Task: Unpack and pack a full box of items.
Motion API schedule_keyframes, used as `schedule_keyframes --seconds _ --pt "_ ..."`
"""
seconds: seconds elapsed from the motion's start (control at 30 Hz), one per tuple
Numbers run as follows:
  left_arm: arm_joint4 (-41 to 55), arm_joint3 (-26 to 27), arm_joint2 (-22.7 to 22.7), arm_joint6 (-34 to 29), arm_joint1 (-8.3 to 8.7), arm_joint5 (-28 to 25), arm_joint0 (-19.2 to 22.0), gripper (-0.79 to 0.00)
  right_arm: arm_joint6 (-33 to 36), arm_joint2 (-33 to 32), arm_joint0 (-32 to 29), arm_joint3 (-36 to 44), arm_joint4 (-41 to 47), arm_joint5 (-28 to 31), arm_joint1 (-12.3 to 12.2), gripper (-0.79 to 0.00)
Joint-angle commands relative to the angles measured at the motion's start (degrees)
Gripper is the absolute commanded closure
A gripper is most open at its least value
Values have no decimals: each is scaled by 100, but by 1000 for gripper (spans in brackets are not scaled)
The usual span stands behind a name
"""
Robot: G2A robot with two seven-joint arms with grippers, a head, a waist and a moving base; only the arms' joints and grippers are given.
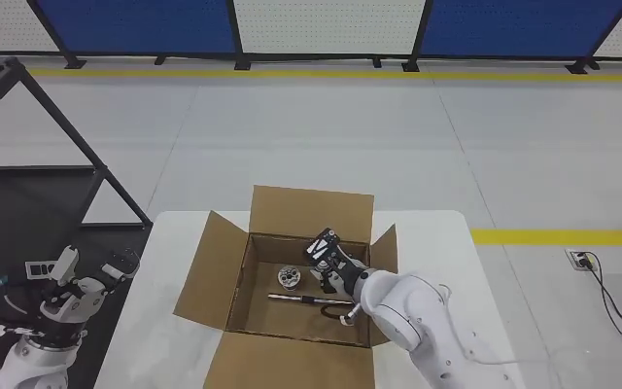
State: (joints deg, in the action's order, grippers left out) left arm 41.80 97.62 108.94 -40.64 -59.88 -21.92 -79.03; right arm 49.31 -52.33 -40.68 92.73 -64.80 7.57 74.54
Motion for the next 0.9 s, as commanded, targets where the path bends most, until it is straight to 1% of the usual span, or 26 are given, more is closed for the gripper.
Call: schedule_keyframes --seconds 0.0,0.27,0.43,0.67,0.87 --pt "0 0 0 0 0 0 0 -785 -101 48 -47 -98 -12 32 11 0" --pt "0 0 0 0 0 0 0 -785 -312 631 508 -1028 76 -95 282 0" --pt "0 0 0 0 0 0 0 -785 -615 757 668 -1249 137 -203 405 0" --pt "0 0 0 0 0 0 0 -785 -391 967 764 -1355 -296 -713 533 0" --pt "0 0 0 0 0 0 0 -785 -293 1050 892 -1719 -238 -772 658 0"
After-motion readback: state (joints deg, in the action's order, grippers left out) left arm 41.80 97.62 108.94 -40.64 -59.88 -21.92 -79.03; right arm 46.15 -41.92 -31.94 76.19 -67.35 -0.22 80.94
